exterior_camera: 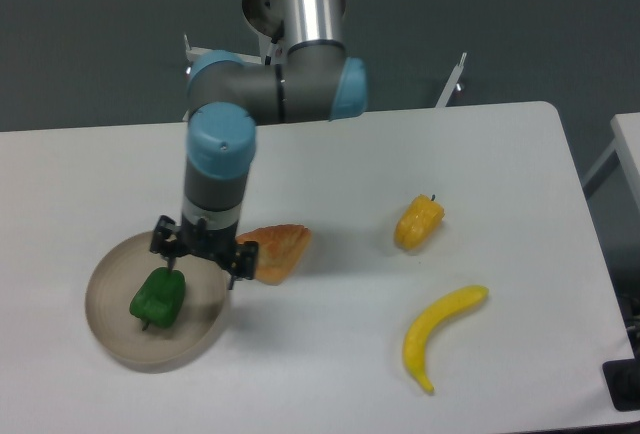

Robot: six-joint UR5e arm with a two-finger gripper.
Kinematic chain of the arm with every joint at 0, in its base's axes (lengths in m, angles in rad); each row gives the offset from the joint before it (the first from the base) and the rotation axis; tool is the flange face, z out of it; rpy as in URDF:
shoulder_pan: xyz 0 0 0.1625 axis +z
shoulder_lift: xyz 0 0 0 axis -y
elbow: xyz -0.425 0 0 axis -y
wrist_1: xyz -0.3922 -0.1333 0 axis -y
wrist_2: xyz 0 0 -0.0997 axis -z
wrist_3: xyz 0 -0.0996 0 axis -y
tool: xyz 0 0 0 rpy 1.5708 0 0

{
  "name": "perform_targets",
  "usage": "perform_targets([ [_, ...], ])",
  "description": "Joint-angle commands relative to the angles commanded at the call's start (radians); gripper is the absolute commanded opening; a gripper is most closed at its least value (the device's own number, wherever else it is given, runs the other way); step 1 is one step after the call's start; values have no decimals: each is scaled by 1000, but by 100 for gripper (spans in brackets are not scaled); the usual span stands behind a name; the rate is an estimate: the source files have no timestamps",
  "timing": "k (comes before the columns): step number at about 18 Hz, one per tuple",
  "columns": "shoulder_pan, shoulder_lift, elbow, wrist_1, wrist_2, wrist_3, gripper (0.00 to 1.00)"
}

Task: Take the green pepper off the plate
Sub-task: 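Lower the open gripper onto the green pepper and close it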

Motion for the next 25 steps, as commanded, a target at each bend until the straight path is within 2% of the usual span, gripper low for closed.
perform_targets([
  [8,-35,-54,3,57,3,-3,100],
  [19,-57,-98,11,89,26,3,98],
  [21,-58,-97,11,89,25,9,66],
  [22,-60,-95,11,89,25,12,54],
  [23,-60,-95,11,89,23,12,47],
  [25,-58,-94,12,89,23,14,40],
])
